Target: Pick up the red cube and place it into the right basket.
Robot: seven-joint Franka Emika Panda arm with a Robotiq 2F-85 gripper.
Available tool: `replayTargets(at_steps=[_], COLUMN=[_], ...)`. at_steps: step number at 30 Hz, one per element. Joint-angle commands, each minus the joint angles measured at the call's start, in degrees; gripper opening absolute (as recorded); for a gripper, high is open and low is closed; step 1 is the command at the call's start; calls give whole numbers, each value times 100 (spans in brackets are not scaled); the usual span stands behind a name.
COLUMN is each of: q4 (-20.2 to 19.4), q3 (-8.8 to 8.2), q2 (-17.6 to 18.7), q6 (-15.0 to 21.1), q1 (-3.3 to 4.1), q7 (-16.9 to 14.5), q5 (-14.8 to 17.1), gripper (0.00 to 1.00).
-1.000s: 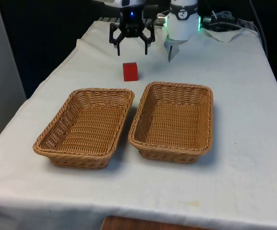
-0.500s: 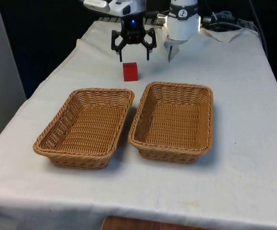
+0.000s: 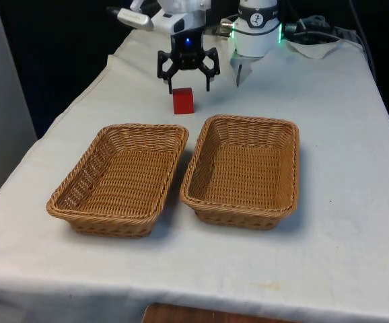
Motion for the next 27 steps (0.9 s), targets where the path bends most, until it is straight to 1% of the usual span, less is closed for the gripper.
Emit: replayTargets(at_steps=[1, 6, 7, 8, 13, 14, 15, 23, 24, 25, 27], q4=[-63, -23, 29, -23, 29, 80, 40, 149, 189, 155, 172], q3=[138, 172, 23, 172, 206, 40, 212, 286, 97, 298, 315], q2=[52, 183, 172, 183, 315, 344, 332, 493, 516, 510, 556], q6=[178, 292, 143, 292, 407, 286, 424, 435, 321, 441, 453], q1=[-46, -69, 0, -69, -92, 0, -92, -115, 0, -115, -120], q7=[-155, -172, -11, -172, -160, -17, -160, -155, -17, -155, -160], q5=[235, 235, 0, 235, 235, 6, 241, 413, 172, 435, 504], gripper=[100, 100, 100, 100, 100, 100, 100, 100, 100, 100, 100])
